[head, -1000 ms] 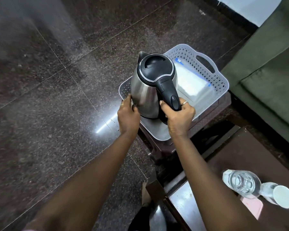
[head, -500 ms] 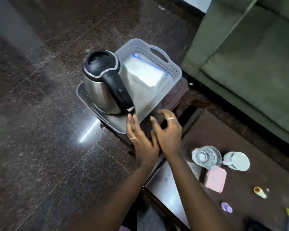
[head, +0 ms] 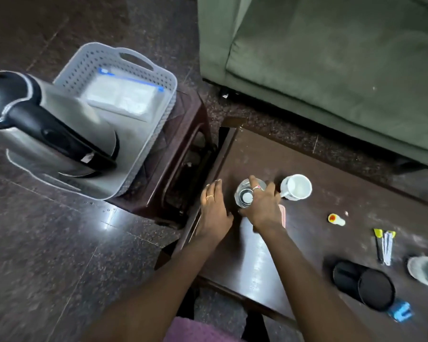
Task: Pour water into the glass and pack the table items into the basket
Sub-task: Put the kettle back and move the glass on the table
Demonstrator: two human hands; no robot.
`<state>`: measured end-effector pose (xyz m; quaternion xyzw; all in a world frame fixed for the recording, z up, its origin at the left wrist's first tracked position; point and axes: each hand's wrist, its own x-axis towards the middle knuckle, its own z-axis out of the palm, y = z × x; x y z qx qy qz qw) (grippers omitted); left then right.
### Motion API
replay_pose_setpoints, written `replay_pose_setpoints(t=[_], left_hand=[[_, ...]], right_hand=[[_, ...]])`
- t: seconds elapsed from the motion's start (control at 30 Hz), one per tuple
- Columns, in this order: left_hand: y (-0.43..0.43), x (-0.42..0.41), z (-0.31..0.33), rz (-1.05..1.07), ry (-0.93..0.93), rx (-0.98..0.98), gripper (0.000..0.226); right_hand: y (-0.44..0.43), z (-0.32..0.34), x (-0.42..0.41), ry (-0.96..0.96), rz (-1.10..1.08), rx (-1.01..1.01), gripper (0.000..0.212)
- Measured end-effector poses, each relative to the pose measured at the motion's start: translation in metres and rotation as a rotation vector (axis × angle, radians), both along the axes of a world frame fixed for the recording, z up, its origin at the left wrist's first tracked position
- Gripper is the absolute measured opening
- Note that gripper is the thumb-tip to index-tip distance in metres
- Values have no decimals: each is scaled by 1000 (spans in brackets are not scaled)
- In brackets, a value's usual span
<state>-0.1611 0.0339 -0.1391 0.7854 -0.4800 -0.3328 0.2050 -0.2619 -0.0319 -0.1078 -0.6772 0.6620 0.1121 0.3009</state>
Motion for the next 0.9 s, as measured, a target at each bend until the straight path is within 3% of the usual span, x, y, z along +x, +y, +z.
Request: replay_pose_setpoints(t=[0.17, 0.53, 0.67, 0.9], left_hand=[[-7, -16, -7, -81, -59, -2, 90], [-7, -83, 29, -84, 115, -247, 88], [-20, -124, 44, -62, 162, -314, 87], [-60, -206, 53, -228, 239, -315, 84]], right_hand=[[-4, -5, -5, -90, 25, -32, 96], [5, 42, -78, -231, 21, -91, 98], [-3, 66, -119, -238, -27, -146, 93], [-31, 76, -210, -186, -148, -186, 99]])
